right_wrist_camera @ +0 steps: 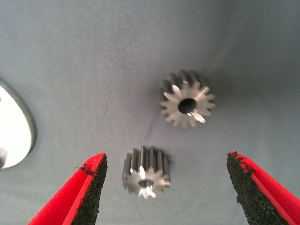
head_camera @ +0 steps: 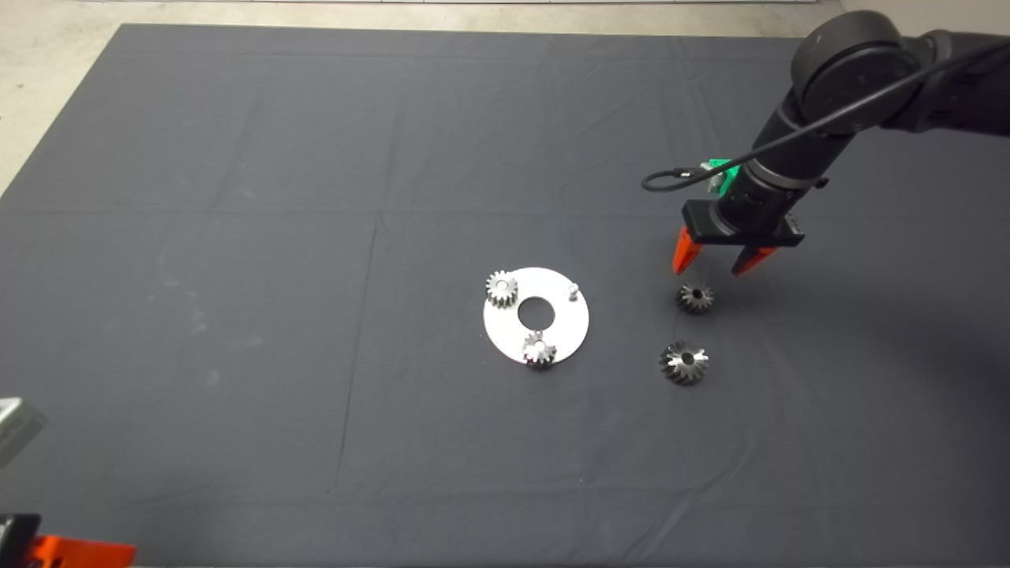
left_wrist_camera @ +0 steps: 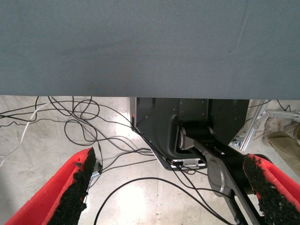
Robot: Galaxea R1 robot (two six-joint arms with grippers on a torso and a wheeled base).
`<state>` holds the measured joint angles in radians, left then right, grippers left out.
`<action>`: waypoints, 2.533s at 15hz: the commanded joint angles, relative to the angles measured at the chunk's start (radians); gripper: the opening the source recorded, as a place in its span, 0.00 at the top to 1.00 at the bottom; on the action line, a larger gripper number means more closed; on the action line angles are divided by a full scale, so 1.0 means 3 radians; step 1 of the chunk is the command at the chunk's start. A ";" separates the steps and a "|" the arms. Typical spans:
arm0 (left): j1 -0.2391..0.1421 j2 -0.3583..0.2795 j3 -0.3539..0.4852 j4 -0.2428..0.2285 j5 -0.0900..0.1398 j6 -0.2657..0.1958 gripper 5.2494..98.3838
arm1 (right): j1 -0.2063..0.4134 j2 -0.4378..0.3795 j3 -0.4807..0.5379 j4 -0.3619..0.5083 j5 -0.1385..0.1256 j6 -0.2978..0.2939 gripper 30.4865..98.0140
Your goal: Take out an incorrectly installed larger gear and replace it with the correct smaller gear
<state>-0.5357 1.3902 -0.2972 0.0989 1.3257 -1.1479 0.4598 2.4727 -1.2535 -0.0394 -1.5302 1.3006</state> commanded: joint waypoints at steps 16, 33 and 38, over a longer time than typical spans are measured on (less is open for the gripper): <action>0.0001 -0.0014 0.0056 0.0003 0.0004 -0.0014 0.20 | -0.0390 0.0039 -0.0423 -0.0444 -0.0324 -0.0383 0.45; 0.0001 -0.0009 0.0056 0.0003 -0.0001 -0.0014 0.20 | -0.0428 0.0111 -0.0366 -0.0513 -0.0319 -0.0383 0.77; 0.0001 -0.0014 0.0056 0.0003 -0.0001 -0.0014 0.20 | -0.0428 0.0190 -0.0364 -0.0559 -0.0319 -0.0383 0.82</action>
<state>-0.5357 1.3906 -0.2972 0.0985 1.3249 -1.1479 0.3102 2.5049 -1.3734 -0.1672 -1.5345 1.1902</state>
